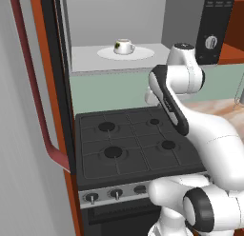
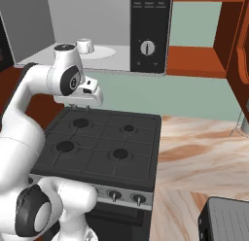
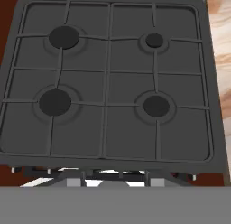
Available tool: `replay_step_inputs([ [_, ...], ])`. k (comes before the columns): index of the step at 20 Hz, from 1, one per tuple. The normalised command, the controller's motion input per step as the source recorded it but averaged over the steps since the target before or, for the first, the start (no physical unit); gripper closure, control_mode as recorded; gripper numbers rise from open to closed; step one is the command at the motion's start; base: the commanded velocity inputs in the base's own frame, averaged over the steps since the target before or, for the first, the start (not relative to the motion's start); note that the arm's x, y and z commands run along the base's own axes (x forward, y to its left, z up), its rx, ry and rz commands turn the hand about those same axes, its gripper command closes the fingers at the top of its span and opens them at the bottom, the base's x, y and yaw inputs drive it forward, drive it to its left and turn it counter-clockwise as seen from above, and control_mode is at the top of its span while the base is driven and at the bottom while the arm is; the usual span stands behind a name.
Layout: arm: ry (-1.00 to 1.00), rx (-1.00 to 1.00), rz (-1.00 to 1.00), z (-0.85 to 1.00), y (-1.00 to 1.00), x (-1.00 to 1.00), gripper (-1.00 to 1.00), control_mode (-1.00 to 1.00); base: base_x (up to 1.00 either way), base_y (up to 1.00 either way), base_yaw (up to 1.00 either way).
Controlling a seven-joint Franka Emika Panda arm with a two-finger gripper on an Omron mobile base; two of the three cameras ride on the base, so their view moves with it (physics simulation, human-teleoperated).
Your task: Pick the cup of tea, navigate to the dining table, and place it on the saucer.
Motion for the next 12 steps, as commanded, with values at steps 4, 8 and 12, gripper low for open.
replay_step_inputs([
  [4,-0.01,0.02,0.0,0.0,0.0,-0.26,-1.0,-1.0,0.0,0.0,0.0],
  [8,-0.23,0.03,0.0,0.38,0.06,-0.46,-1.0,-1.0,0.0,0.0,0.0],
  [12,-0.35,0.05,0.0,0.88,0.12,-0.03,-1.0,-1.0,0.0,0.0,0.0],
])
